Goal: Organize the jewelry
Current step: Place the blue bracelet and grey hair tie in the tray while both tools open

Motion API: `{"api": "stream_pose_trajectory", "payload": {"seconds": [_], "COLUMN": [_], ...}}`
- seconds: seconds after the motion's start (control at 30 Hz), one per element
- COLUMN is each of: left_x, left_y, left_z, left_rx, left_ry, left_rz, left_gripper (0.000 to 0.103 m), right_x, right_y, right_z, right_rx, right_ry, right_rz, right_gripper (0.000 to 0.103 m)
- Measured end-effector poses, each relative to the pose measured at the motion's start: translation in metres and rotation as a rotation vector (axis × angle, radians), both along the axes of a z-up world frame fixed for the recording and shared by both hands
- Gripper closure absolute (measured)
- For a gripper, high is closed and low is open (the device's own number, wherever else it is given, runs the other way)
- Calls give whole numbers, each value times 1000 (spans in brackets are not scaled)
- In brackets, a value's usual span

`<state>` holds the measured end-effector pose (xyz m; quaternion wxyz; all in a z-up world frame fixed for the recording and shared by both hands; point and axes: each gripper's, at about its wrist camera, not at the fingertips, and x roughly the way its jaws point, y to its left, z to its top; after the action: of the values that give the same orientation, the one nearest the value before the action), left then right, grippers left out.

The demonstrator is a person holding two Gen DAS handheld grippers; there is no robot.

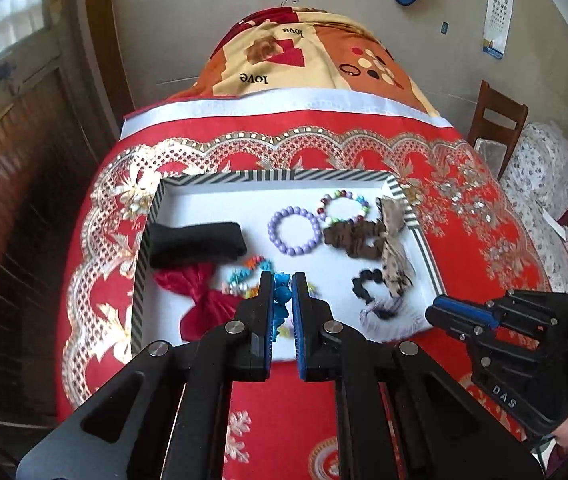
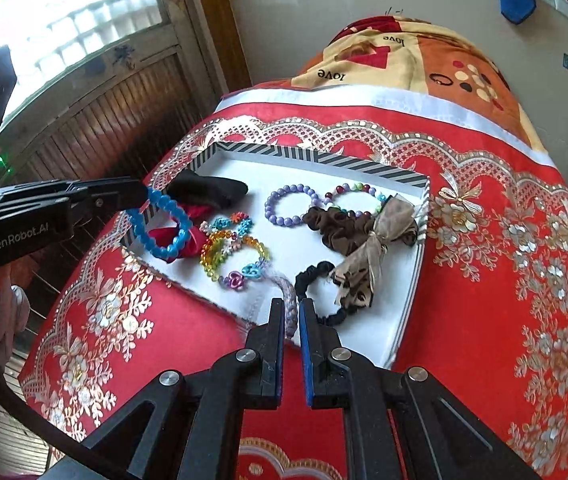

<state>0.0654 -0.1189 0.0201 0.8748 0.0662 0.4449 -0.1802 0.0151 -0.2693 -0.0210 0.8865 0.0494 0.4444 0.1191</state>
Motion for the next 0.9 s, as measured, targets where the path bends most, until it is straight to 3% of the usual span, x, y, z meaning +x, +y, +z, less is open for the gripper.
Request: {"api": "stream_pose_trajectory", "payload": {"seconds": [0.4,0.9], "left_x": [60,150], "left_y": [-7,-10], "left_z": [-24,-72], "left_rx": [9,-77], "left_ry": [47,213], "left_rz": [8,73], "left_gripper": [96,96], "right_x": [34,52], "right_y": [-16,-20], "right_z": [-17,-31], "right_rx": [8,78], "right_ry": [49,108], "right_rz": [-40,-75], "right_gripper": [97,96]}}
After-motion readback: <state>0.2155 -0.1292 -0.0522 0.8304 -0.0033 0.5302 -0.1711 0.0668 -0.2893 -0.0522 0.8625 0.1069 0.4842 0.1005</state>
